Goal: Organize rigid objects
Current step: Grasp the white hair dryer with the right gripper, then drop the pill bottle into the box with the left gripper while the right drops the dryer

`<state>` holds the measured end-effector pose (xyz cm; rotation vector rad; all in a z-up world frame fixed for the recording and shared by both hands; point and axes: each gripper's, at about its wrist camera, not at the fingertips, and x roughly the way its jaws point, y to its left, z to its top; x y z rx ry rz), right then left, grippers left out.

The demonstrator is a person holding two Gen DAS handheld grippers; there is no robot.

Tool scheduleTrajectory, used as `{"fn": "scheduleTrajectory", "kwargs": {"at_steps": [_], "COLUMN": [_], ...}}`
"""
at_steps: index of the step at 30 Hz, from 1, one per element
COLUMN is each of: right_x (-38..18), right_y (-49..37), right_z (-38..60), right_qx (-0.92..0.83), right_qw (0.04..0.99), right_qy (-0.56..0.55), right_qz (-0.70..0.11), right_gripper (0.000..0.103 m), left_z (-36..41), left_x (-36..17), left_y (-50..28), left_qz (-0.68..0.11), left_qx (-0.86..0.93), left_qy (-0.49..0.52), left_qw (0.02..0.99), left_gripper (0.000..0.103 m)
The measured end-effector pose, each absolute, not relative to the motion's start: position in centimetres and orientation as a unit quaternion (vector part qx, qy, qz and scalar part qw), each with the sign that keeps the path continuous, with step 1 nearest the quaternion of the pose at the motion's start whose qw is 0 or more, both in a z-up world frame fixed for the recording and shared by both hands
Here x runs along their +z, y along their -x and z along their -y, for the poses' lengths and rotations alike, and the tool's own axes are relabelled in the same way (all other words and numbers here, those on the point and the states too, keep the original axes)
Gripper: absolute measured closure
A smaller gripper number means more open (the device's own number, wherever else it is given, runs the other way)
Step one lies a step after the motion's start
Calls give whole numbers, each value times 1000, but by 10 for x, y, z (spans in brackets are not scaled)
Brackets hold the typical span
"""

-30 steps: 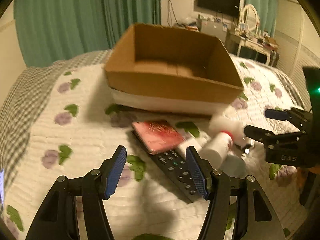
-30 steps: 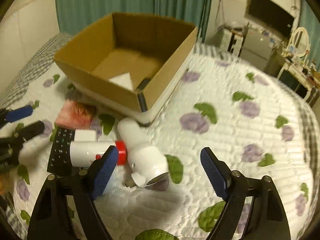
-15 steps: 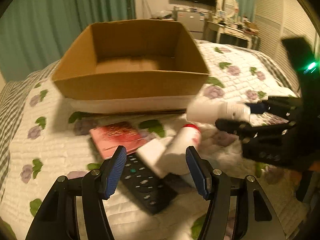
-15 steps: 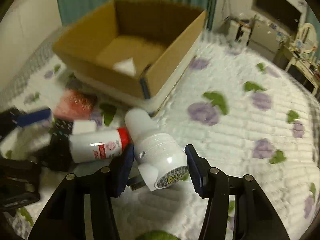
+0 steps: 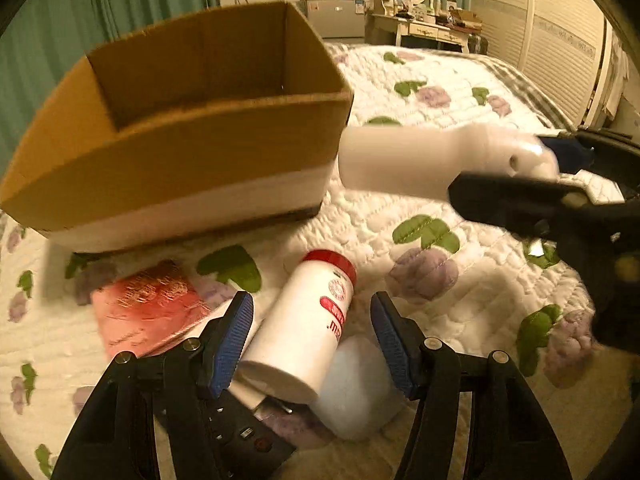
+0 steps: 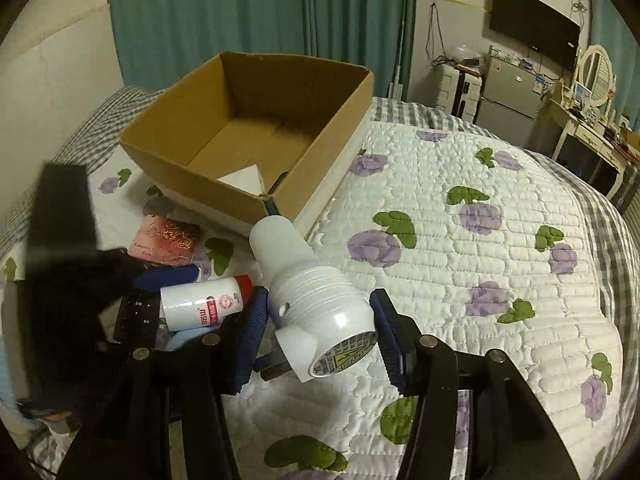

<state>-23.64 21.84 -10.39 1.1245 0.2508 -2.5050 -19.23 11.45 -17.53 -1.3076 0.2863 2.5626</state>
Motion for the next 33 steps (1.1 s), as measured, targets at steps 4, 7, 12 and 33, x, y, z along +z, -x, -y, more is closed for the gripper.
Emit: {"fn": "scheduleTrajectory", "kwargs": {"at_steps": [4,7,12,33], "right_x": [-104,-102,-91,12], "right_y": [234,231,221,262], "right_z": [-215,-215,-215,-179], "right_qx": [-892,-894,-899,-940], "right_qw": [188,182,178,183], "right_qy": [-399,-397,-387,-278], "right_qz": [-100,-103,-104,-71], "right_gripper": [51,51,51,51], "left_z": [-112,-110,-99,-14], "left_x": [-177,-173,-154,-30], "left_y": [193,186,170,244], "left_qz": [-89,-91,-83,-57], "left_qx": [874,876,889,941], "left_qy": [454,448,426,328], "left_qw": [145,154,146,67], "left_gripper": [67,67,67,67]}}
